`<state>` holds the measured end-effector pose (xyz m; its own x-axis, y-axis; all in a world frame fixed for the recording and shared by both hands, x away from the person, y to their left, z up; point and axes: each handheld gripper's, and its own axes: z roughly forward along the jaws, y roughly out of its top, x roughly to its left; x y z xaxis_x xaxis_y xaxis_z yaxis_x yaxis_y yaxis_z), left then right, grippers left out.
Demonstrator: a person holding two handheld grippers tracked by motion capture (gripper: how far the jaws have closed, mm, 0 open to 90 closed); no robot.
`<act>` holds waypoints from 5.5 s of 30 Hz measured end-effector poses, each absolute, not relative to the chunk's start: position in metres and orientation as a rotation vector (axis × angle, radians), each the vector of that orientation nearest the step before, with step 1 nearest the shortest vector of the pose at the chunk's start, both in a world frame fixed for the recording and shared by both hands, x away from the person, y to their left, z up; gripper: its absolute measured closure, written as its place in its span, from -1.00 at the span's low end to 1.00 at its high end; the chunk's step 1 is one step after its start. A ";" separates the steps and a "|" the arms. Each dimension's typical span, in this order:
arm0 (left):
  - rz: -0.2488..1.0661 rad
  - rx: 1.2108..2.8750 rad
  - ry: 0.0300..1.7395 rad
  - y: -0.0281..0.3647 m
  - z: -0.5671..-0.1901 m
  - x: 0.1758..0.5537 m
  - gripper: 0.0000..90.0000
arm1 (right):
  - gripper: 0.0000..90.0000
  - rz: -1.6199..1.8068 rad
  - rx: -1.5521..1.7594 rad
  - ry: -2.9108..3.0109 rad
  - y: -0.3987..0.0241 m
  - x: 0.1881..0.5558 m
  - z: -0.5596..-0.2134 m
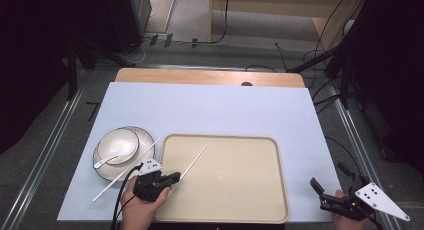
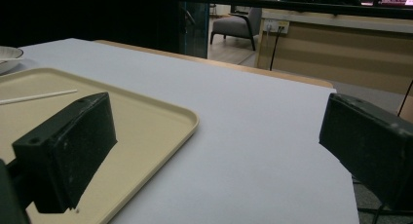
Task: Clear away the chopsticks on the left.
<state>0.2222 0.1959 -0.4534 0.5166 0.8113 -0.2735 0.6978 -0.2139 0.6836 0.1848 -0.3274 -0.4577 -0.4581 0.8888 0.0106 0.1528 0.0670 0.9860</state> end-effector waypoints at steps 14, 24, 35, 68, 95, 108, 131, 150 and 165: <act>0.180 2.026 1.211 0.152 -0.452 0.263 1.00 | -1.00 1.449 1.043 1.703 -0.327 0.186 -0.459; 0.172 2.058 1.248 0.147 -0.461 0.275 1.00 | -1.00 1.454 1.044 1.701 -0.328 0.186 -0.459; 0.263 2.039 1.333 0.164 -0.460 0.280 1.00 | -1.00 1.453 1.046 1.705 -0.327 0.186 -0.460; 0.301 1.970 1.351 0.213 -0.458 0.264 1.00 | -1.00 1.440 1.041 1.719 -0.326 0.187 -0.461; 0.345 2.018 1.211 0.264 -0.427 0.223 0.73 | -1.00 1.436 1.040 1.704 -0.329 0.185 -0.459; 0.356 1.994 1.281 0.315 -0.418 0.207 0.74 | -1.00 1.436 1.040 1.707 -0.328 0.185 -0.459; 0.376 2.047 1.366 0.331 -0.429 0.210 0.69 | -1.00 1.436 1.035 1.712 -0.327 0.185 -0.459; 0.331 2.073 1.322 0.324 -0.429 0.212 0.90 | -1.00 1.431 1.032 1.718 -0.326 0.186 -0.459; 0.258 2.050 1.262 0.282 -0.424 0.212 0.90 | -1.00 1.433 1.037 1.718 -0.326 0.186 -0.459</act>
<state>0.2124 0.2819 -0.4243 0.5039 0.8436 -0.1858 0.7028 -0.2753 0.6560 0.1862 -0.3260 -0.4594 -0.4653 0.8851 -0.0010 0.1581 0.0842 0.9838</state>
